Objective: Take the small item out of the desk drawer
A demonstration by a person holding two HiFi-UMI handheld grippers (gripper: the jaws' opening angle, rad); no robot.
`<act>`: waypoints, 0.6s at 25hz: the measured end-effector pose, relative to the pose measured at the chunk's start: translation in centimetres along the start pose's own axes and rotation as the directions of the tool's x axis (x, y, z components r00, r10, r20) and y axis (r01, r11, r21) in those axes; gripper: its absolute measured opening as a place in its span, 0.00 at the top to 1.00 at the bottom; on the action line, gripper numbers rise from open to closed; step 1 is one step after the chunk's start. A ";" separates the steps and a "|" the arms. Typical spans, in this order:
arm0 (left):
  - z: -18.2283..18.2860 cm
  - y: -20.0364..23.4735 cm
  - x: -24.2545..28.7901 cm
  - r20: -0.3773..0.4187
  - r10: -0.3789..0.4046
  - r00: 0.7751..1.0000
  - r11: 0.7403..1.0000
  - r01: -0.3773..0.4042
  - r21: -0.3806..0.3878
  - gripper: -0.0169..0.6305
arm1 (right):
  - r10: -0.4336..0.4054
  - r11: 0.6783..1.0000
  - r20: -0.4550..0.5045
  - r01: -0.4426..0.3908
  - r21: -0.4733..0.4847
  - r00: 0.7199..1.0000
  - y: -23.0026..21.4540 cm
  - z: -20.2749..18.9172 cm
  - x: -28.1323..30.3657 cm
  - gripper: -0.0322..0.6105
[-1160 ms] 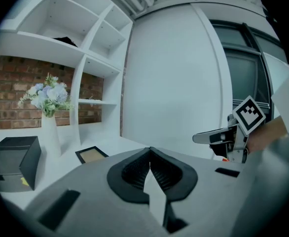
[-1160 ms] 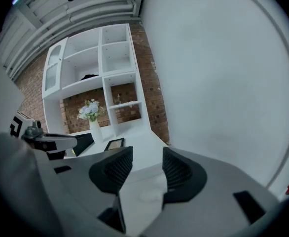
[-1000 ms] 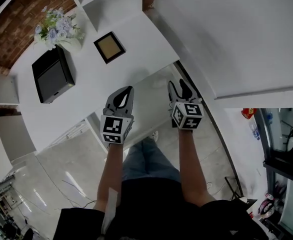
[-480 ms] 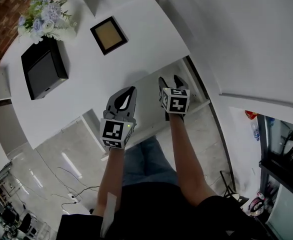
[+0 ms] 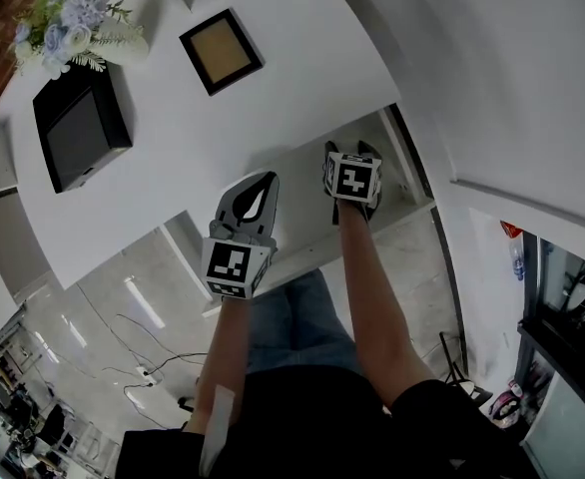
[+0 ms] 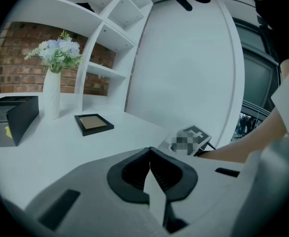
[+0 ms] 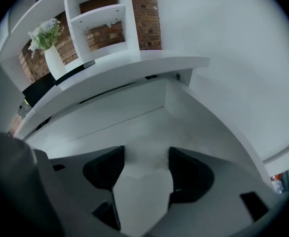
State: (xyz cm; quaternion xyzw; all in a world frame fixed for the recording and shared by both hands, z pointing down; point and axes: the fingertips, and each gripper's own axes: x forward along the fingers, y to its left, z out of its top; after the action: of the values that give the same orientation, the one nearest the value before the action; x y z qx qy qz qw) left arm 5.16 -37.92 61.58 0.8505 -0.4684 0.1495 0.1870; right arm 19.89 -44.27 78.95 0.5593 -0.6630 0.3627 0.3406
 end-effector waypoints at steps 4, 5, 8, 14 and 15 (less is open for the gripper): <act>-0.1 0.0 -0.4 -0.001 0.003 1.000 1.000 -0.003 -0.001 0.96 | 0.000 1.000 0.000 0.000 0.020 1.000 -0.2 -0.2 -0.2 0.55; -0.1 0.0 -0.5 0.000 0.004 1.000 1.000 -0.004 -0.001 0.96 | 0.005 1.000 0.004 -0.005 0.028 1.000 -0.2 -0.1 -0.3 0.56; 0.0 0.0 -0.8 0.005 0.002 1.000 1.000 -0.002 0.003 0.96 | 0.010 0.999 0.027 -0.011 0.035 1.000 0.0 0.2 -0.8 0.56; 1.3 -0.6 -1.7 0.038 -0.002 0.999 1.000 0.002 0.021 0.96 | 0.006 0.998 0.125 -0.014 0.060 0.992 -0.4 2.1 -4.6 0.56; 1.8 -0.6 -1.9 0.047 -0.001 0.999 1.000 0.000 0.026 0.96 | 0.008 0.997 0.151 -0.019 0.071 0.989 -0.5 2.6 -5.7 0.56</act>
State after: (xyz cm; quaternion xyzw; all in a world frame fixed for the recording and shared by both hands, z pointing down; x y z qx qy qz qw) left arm 4.82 -37.02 59.06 0.8562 -0.4705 0.1354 0.1650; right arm 21.10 -43.72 72.82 0.5925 -0.6770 0.3453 0.2670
